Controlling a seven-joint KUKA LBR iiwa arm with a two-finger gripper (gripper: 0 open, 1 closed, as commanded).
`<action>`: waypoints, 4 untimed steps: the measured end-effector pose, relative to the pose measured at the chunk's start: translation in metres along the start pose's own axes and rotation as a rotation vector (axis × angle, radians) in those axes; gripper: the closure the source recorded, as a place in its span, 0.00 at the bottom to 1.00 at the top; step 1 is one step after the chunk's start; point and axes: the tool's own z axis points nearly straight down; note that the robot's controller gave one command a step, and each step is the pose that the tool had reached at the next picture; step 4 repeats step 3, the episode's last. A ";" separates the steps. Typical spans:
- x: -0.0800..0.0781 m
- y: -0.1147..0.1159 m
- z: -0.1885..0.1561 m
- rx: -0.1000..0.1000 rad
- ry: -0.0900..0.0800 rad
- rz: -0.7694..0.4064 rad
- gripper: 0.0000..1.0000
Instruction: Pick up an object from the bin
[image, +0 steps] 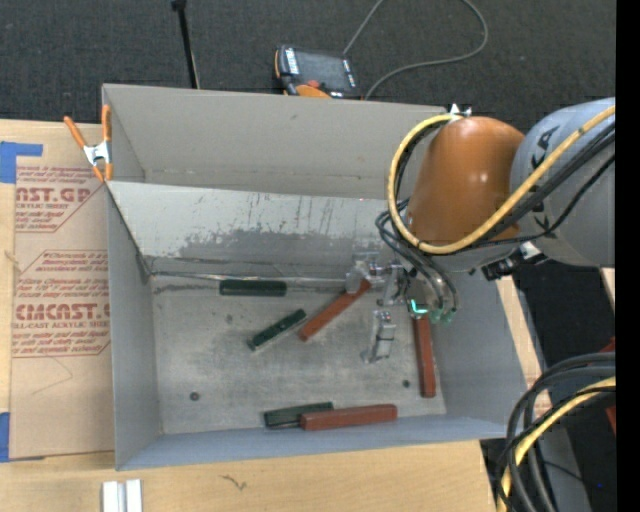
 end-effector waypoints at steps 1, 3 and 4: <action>-0.051 -0.004 0.127 0.001 -0.003 -0.050 0.00; -0.032 -0.005 -0.105 0.002 -0.018 -0.096 1.00; -0.032 -0.005 -0.105 0.002 -0.018 -0.096 1.00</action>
Offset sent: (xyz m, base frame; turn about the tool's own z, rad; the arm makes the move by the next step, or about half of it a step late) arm 0.0512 -0.0049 -0.1228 -0.0492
